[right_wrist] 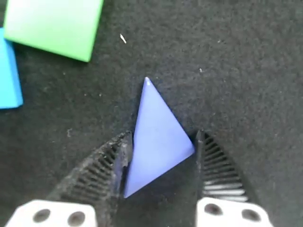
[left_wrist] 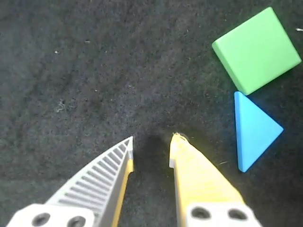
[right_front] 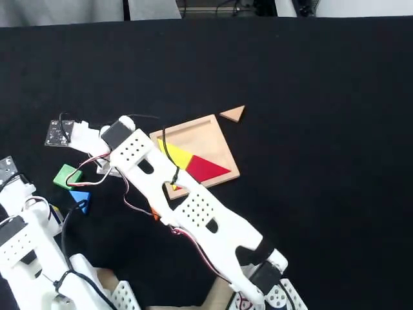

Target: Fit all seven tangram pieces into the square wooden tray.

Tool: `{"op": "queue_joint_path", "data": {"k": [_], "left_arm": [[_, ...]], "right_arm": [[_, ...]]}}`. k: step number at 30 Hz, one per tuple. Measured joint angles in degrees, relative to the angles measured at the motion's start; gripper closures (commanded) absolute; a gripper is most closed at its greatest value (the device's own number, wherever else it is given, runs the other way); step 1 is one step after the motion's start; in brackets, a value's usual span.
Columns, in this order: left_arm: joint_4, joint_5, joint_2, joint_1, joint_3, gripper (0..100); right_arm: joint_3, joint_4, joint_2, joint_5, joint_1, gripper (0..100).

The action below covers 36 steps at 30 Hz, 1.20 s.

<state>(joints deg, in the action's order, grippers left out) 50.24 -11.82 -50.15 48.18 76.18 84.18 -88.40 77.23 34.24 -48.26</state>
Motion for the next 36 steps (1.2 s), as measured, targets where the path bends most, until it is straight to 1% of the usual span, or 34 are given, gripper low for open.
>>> {"op": "queue_joint_path", "data": {"k": [3,5,7,10,17,20,24,28,33,36], "left_arm": [[0.0,0.0,0.0,0.0,0.0,87],[0.0,0.0,0.0,0.0,0.0,87],[0.0,0.0,0.0,0.0,0.0,87],[0.0,0.0,0.0,0.0,0.0,87],[0.0,0.0,0.0,0.0,0.0,87],[0.0,0.0,0.0,0.0,0.0,87],[0.0,0.0,0.0,0.0,0.0,87],[0.0,0.0,0.0,0.0,0.0,87],[0.0,0.0,0.0,0.0,0.0,87],[0.0,0.0,0.0,0.0,0.0,87]], "right_arm": [[1.14,-1.76,0.0,0.0,0.0,82.2],[4.31,-4.75,0.0,0.09,0.18,82.2],[7.56,-7.21,-0.26,0.09,1.23,82.2],[7.82,-9.76,-3.69,-0.53,3.87,82.2],[7.91,-10.81,-11.87,-0.88,7.47,82.2],[5.98,-10.9,-17.05,-3.16,9.76,82.2],[-3.69,-10.9,-27.78,-4.31,13.8,82.2],[-19.25,-10.9,-41.23,-4.4,16.79,82.2],[-38.24,-10.9,-55.65,-0.09,21.54,82.2],[-48.18,-10.11,-59.96,1.67,25.58,82.2]]}}
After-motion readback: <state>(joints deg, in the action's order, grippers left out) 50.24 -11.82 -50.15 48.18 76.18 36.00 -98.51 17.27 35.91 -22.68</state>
